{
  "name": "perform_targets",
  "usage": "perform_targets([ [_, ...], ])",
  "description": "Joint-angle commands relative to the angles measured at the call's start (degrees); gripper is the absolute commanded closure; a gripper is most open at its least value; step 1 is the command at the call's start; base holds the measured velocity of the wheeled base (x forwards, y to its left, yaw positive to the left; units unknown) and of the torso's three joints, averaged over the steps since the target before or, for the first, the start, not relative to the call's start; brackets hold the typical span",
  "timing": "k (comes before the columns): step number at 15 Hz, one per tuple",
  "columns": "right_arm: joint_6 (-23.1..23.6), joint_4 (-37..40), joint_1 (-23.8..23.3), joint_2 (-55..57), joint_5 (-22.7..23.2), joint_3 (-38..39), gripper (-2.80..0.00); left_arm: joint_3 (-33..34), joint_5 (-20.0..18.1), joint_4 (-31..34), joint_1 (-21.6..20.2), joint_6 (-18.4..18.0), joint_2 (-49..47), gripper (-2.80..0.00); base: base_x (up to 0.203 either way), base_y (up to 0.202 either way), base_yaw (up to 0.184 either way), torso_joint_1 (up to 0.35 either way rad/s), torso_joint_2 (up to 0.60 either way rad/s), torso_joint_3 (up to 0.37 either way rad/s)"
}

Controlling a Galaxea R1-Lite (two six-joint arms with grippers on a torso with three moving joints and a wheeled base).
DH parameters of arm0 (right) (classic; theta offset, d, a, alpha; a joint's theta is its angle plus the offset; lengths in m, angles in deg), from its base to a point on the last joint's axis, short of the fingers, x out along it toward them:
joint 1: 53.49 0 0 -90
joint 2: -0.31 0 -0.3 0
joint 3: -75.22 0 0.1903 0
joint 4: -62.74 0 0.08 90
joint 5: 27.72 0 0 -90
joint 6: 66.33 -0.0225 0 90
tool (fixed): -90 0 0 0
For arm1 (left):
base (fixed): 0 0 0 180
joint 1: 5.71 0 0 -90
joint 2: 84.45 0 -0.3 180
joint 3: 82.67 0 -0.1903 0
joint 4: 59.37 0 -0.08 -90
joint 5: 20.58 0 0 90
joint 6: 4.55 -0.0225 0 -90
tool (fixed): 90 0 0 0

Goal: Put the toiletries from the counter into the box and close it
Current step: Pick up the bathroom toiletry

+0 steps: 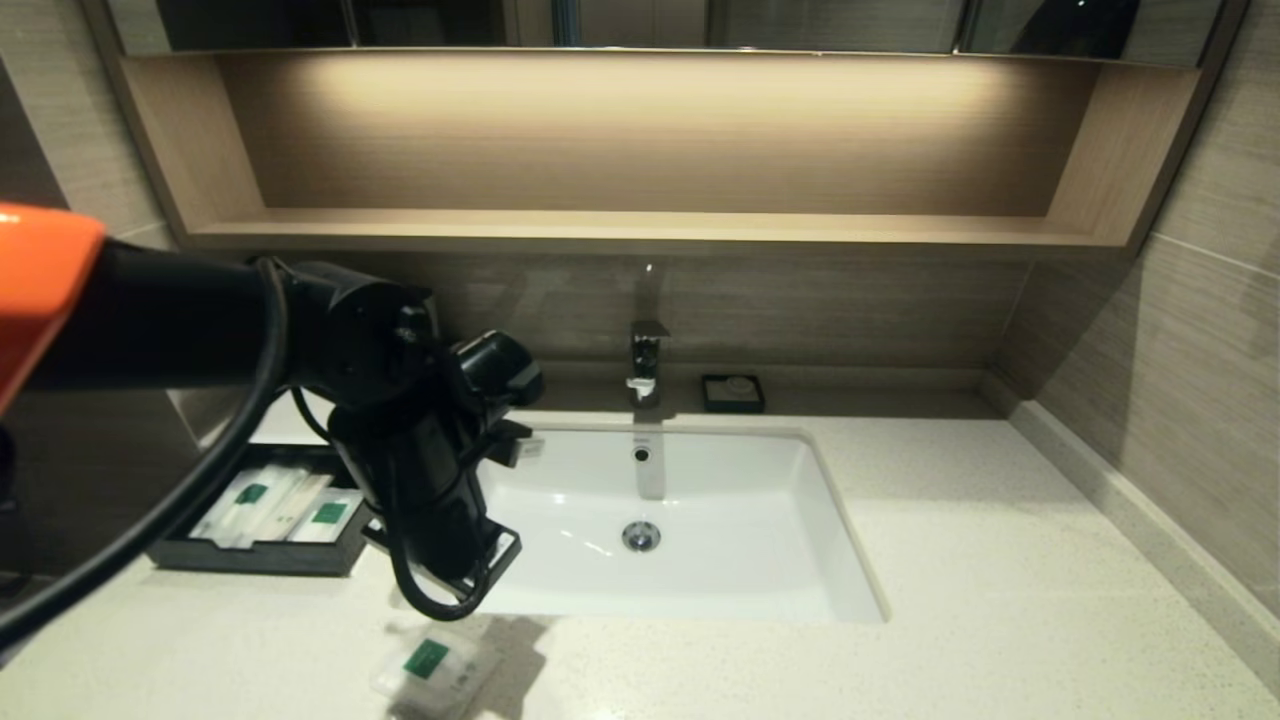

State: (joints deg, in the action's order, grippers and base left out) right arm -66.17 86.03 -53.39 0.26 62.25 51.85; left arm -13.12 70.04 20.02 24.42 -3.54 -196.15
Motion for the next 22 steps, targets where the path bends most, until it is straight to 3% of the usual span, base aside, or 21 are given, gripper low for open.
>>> perform_targets([
  [1, 0.02, -0.01, -0.01, -0.04, 0.02, 0.09, 0.0, -1.87, 0.36, 1.47, 0.02, -0.04, -3.11, 0.0, 0.0, 0.0, 0.0, 0.0, 0.0, 0.0],
  [4, 0.02, -0.01, -0.01, -0.04, 0.02, 0.09, 0.0, -5.54, 0.61, 5.27, 0.02, -0.13, -5.84, 0.0, 0.0, 0.0, 0.0, 0.0, 0.0, 0.0],
  [9, 0.02, -0.01, -0.01, -0.04, 0.02, 0.09, 0.0, -5.73, 0.7, 8.49, -0.06, -0.13, -6.43, 0.0, 0.0, 0.0, 0.0, 0.0, 0.0, 0.0],
  [17, 0.02, -0.01, 0.07, 0.02, 0.02, 0.09, 0.0, -6.51, 1.05, 9.63, -0.7, -0.88, -9.35, 0.0, 0.0, 0.0, 0.0, 0.0, 0.0, 0.0],
  [18, 0.02, -0.01, 0.05, -0.02, 0.02, 0.09, 0.0, -7.07, 1.08, 10.65, -0.68, -0.98, -10.22, -2.8, 0.0, 0.0, 0.0, 0.0, 0.0, 0.0],
  [22, 0.02, -0.01, 0.08, 0.05, 0.02, 0.09, 0.0, -10.61, 1.05, 14.82, -0.77, -1.0, -11.3, -2.8, 0.0, 0.0, 0.0, 0.0, 0.0, 0.0],
])
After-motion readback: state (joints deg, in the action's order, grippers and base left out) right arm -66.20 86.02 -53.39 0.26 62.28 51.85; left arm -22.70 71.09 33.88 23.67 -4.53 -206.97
